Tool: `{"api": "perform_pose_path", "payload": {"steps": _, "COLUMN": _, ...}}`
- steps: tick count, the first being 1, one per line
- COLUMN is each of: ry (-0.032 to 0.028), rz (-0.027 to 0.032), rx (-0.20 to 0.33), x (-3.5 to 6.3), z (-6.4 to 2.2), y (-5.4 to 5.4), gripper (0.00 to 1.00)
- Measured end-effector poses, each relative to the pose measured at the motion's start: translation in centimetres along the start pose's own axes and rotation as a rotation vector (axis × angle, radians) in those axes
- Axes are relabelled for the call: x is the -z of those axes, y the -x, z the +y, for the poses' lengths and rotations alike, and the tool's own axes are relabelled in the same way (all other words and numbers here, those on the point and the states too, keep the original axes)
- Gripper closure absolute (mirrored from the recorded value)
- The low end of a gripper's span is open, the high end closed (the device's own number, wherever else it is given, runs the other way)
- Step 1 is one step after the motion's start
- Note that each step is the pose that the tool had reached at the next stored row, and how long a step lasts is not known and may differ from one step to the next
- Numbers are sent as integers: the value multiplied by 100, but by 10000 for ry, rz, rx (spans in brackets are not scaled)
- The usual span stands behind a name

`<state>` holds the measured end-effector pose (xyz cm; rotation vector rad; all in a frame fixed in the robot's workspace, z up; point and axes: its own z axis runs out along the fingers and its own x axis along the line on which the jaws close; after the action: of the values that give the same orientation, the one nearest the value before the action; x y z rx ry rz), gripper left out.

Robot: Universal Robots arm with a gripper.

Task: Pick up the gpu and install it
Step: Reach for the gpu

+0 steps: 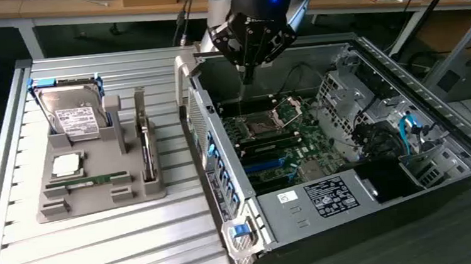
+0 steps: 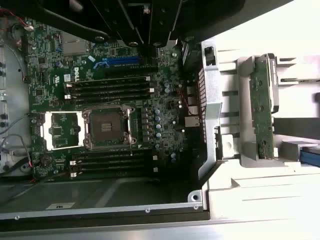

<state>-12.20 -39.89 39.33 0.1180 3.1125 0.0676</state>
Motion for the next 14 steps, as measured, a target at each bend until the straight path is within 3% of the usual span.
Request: {"api": "perform_pose_path", "payload": {"steps": 14, "ry": 0, "rz": -1, "rx": 0, "x": 6, "z": -15, "y": -207, "gripper": 89}}
